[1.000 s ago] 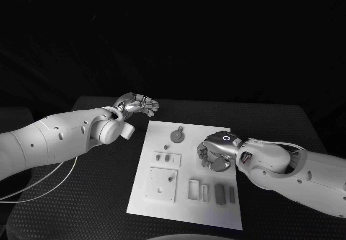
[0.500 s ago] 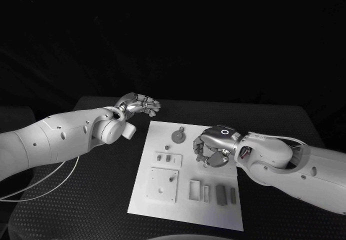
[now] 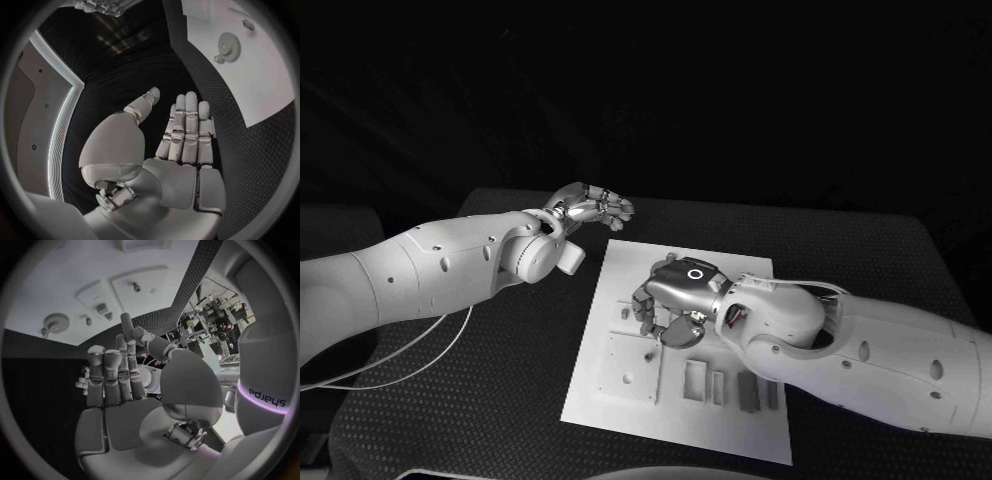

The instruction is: Assemble the parts on the task board

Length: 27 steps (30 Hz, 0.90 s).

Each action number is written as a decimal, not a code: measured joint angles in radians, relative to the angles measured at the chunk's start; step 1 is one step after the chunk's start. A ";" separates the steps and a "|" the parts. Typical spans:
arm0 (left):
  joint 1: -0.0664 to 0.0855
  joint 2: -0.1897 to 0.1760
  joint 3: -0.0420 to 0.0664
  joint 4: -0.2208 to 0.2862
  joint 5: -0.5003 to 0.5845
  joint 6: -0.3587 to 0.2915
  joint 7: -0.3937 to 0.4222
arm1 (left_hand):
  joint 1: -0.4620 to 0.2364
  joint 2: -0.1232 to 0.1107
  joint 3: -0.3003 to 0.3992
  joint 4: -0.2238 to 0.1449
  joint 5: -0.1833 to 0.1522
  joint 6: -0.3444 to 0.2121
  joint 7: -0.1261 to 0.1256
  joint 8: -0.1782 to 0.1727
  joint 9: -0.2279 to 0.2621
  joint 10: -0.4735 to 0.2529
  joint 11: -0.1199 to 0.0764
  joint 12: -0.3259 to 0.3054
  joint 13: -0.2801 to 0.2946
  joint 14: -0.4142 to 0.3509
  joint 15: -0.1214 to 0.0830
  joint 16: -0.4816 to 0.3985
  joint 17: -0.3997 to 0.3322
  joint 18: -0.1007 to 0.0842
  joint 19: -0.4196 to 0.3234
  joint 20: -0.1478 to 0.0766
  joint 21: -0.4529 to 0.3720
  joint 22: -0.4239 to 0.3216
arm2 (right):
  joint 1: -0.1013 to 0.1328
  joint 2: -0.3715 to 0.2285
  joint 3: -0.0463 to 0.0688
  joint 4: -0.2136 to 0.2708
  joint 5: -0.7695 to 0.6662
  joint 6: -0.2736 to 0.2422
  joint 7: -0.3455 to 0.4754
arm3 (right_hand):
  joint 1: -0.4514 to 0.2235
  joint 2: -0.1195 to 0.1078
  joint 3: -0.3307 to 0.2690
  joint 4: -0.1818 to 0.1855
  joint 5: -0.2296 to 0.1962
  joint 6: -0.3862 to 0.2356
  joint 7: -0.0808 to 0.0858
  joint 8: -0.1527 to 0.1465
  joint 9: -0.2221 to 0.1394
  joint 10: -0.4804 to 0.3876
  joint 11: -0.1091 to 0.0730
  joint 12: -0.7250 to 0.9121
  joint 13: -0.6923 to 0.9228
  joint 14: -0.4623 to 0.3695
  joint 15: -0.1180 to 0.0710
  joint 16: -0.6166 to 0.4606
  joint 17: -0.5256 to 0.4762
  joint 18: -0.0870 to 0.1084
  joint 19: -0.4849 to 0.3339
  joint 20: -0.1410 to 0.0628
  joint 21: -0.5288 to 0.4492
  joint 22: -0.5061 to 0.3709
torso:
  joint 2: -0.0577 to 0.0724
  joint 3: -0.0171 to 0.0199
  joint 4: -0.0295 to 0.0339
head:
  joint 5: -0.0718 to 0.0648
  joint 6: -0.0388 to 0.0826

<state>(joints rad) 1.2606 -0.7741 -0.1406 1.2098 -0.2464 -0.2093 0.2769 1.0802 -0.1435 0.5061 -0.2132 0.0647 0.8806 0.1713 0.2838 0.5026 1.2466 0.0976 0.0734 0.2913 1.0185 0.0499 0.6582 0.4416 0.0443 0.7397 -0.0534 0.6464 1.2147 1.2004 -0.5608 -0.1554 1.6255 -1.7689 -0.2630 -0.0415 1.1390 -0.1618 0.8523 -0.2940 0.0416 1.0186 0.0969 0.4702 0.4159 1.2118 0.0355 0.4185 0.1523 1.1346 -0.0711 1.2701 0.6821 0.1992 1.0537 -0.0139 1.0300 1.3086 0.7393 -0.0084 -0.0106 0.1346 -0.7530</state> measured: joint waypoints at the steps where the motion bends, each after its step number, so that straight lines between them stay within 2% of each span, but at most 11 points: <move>1: 0.000 0.002 0.000 -0.002 0.000 0.000 0.000 | 0.000 0.000 0.000 0.000 0.000 0.000 0.000 0.000 0.000 0.000 0.000 0.000 0.000 0.000 0.000 0.000 0.000 0.000 0.000 0.000 0.000 0.000 | -0.005 0.012 -0.001 -0.002 -0.002 0.000 0.000 | 0.000 0.000 0.000 0.000 0.000 0.000 0.000 0.000 0.000 0.000 0.000 0.000 0.000 0.000 0.000 0.000 0.000 0.000 0.002 -0.001 0.000 0.000 | 0.000 -0.0002 0.0001 | 0.001 0.000; 6: 0.000 0.009 0.000 -0.005 0.000 0.000 0.000 | 0.000 0.000 0.000 0.000 0.000 0.000 0.000 0.000 0.000 0.000 0.000 0.000 0.000 0.000 0.000 0.000 0.000 0.000 0.000 0.000 0.000 0.001 | -0.033 0.064 -0.009 -0.021 -0.013 0.000 -0.002 | 0.000 0.000 -0.001 -0.001 0.000 0.000 0.000 0.000 0.002 0.000 0.000 0.000 0.000 0.001 0.001 0.000 0.000 0.000 0.002 -0.001 0.000 0.000 | 0.000 -0.0009 0.0017 | 0.010 -0.001; 9: 0.000 0.011 0.000 -0.007 0.000 0.000 0.000 | 0.000 0.000 0.000 0.000 0.000 0.000 0.000 0.000 0.000 0.000 0.000 0.000 0.000 0.000 0.000 0.000 0.001 0.000 0.000 0.000 0.000 0.001 | -0.050 0.089 -0.023 -0.036 -0.020 0.000 -0.002 | 0.000 0.000 -0.001 -0.001 0.001 0.000 0.000 0.000 0.002 0.000 0.000 0.000 0.000 0.000 -0.001 0.000 0.000 0.000 0.002 -0.001 0.000 0.000 | 0.000 -0.0012 0.0017 | 0.017 -0.003; 12: 0.000 0.013 0.000 -0.007 0.000 0.000 0.000 | 0.000 0.000 0.000 0.000 0.000 0.000 0.000 0.000 0.000 0.000 0.000 0.000 0.000 0.000 0.000 0.000 0.001 0.000 0.000 0.000 0.000 0.001 | -0.062 0.101 -0.029 -0.050 -0.029 0.001 -0.002 | 0.000 0.000 0.002 0.002 0.004 0.000 0.000 0.000 0.002 0.000 0.000 0.000 0.000 -0.001 -0.001 0.000 -0.001 0.000 0.002 -0.001 0.000 0.000 | 0.001 -0.0012 0.0017 | 0.024 -0.006; 15: 0.000 0.016 0.000 -0.007 0.001 0.000 0.000 | 0.000 0.000 0.000 0.000 0.000 0.000 0.000 0.000 0.000 0.000 0.000 0.000 0.000 0.000 0.000 0.000 0.002 0.000 0.000 0.000 0.000 0.001 | -0.070 0.108 -0.038 -0.063 -0.035 0.002 -0.003 | 0.000 0.000 0.002 0.002 0.004 0.000 0.000 0.000 0.002 0.000 0.000 0.000 0.000 -0.002 -0.002 0.000 -0.001 0.000 0.002 -0.001 0.000 0.000 | 0.001 -0.0008 0.0020 | 0.031 -0.010; 18: 0.000 0.016 0.000 -0.007 0.001 0.000 0.000 | 0.000 0.000 0.000 0.000 0.000 0.000 0.000 0.000 0.000 0.000 0.000 0.000 0.000 0.000 0.000 0.000 0.002 0.000 0.000 0.000 0.000 0.001 | -0.076 0.113 -0.042 -0.068 -0.040 0.003 -0.003 | 0.000 0.000 0.002 0.002 0.004 0.000 0.000 0.000 0.002 0.000 0.000 0.000 0.000 -0.002 -0.002 0.000 -0.001 0.000 0.002 0.000 0.000 0.000 | 0.002 -0.0007 0.0019 | 0.036 -0.013; 27: 0.000 0.017 0.000 -0.007 0.001 0.000 0.000 | 0.000 0.000 0.000 0.000 0.000 0.000 0.000 0.000 0.000 0.000 0.000 0.000 0.000 0.000 0.000 0.000 0.003 0.000 0.000 0.000 0.000 0.002 | -0.090 0.125 -0.063 -0.081 -0.048 0.009 -0.002 | 0.000 0.000 0.002 0.002 0.004 -0.002 0.001 0.000 0.002 0.000 0.000 0.000 0.000 -0.002 -0.002 0.000 -0.001 0.000 0.002 0.000 0.000 0.000 | 0.001 0.0012 0.0000 | 0.045 -0.020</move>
<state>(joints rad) 1.2608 -0.7570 -0.1405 1.2030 -0.2455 -0.2092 0.2774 1.0802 -0.1434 0.5061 -0.2133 0.0647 0.8806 0.1714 0.2838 0.5024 1.2466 0.0976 0.0734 0.2913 1.0185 0.0499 0.6582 0.4450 0.0442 0.7397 -0.0534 0.6465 1.2163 1.1107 -0.4358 -0.2181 1.5442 -1.8169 -0.2535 -0.0434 1.1390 -0.1618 0.8540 -0.2922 0.0456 1.0170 0.0983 0.4700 0.4181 1.2117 0.0352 0.4185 0.1523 1.1328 -0.0729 1.2701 0.6813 0.1992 1.0558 -0.0140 1.0298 1.3087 0.7407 -0.0072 -0.0106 0.1795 -0.7726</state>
